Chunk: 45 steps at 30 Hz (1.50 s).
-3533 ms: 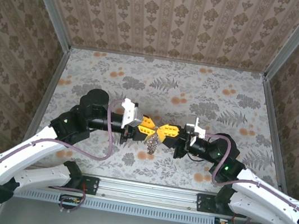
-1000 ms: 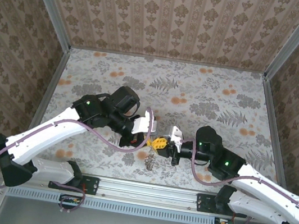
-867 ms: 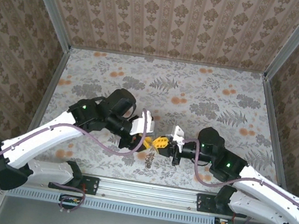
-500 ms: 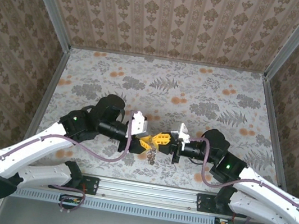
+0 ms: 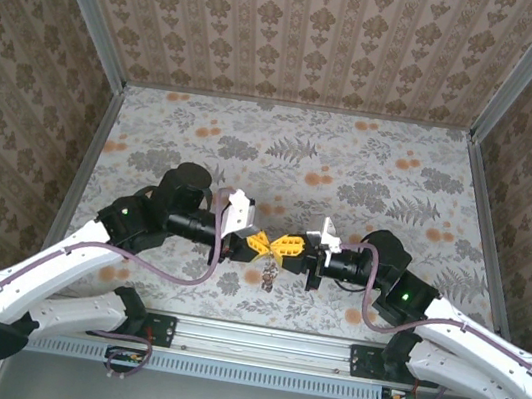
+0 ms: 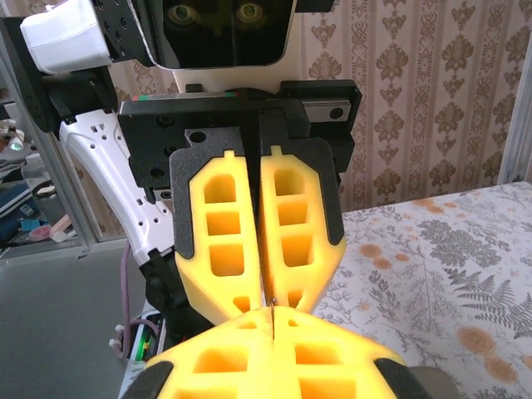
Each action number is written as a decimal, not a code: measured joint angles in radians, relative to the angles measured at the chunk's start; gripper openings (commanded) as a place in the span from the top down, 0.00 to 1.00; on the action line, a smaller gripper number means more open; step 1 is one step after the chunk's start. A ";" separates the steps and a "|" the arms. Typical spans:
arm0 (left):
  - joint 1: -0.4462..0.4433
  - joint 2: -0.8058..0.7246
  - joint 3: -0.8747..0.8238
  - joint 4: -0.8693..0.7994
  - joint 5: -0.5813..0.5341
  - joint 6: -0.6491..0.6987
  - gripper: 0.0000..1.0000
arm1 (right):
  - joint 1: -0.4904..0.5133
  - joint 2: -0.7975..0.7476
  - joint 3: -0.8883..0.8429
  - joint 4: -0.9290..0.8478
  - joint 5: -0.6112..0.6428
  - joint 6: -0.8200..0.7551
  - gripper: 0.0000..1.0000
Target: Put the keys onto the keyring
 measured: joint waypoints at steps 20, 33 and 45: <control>0.032 -0.041 0.000 -0.032 -0.015 -0.005 0.71 | 0.000 -0.005 0.000 0.003 -0.003 -0.003 1.00; 0.032 0.011 0.017 -0.032 0.021 0.009 0.85 | 0.000 -0.001 0.000 0.003 -0.003 -0.003 1.00; 0.032 0.022 0.017 -0.029 0.039 0.012 1.00 | 0.000 0.006 0.000 0.003 0.002 -0.004 1.00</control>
